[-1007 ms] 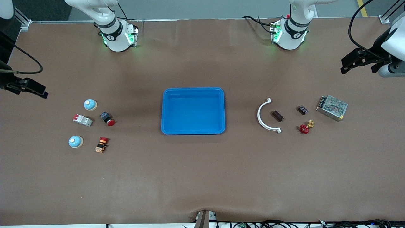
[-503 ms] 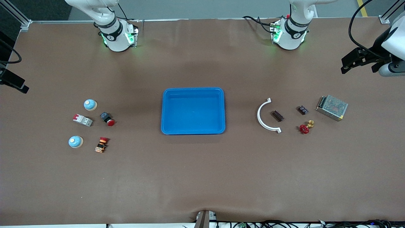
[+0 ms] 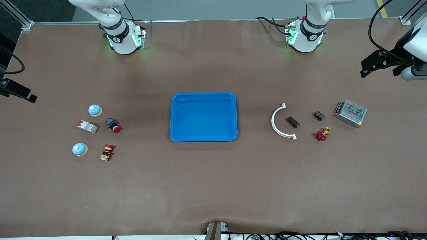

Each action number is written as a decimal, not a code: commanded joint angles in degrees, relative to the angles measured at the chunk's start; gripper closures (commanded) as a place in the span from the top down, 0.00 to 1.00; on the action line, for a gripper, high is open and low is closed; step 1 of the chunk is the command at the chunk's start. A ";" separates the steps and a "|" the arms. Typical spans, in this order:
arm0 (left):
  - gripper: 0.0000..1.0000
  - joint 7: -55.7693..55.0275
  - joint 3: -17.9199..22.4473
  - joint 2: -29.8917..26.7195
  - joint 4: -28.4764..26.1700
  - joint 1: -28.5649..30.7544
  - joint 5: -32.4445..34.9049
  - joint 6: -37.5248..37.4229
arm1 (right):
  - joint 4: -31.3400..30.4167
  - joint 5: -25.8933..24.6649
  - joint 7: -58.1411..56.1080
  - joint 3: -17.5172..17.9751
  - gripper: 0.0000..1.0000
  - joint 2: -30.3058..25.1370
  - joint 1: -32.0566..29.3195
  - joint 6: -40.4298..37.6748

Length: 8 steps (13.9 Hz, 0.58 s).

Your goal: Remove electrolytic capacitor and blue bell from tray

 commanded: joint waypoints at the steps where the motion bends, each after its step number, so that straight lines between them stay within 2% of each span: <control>1: 1.00 0.68 -0.04 0.01 0.80 -0.03 0.89 -0.81 | 0.14 -0.25 0.85 1.07 1.00 0.58 -0.25 1.19; 4: 1.00 0.68 0.04 0.01 1.33 0.23 0.89 -0.81 | 0.14 -4.03 0.58 5.02 1.00 1.46 -0.42 3.65; 8: 1.00 0.77 -0.04 -0.08 1.33 0.23 0.81 -0.81 | 0.14 -3.95 0.76 5.83 1.00 2.96 -0.51 5.76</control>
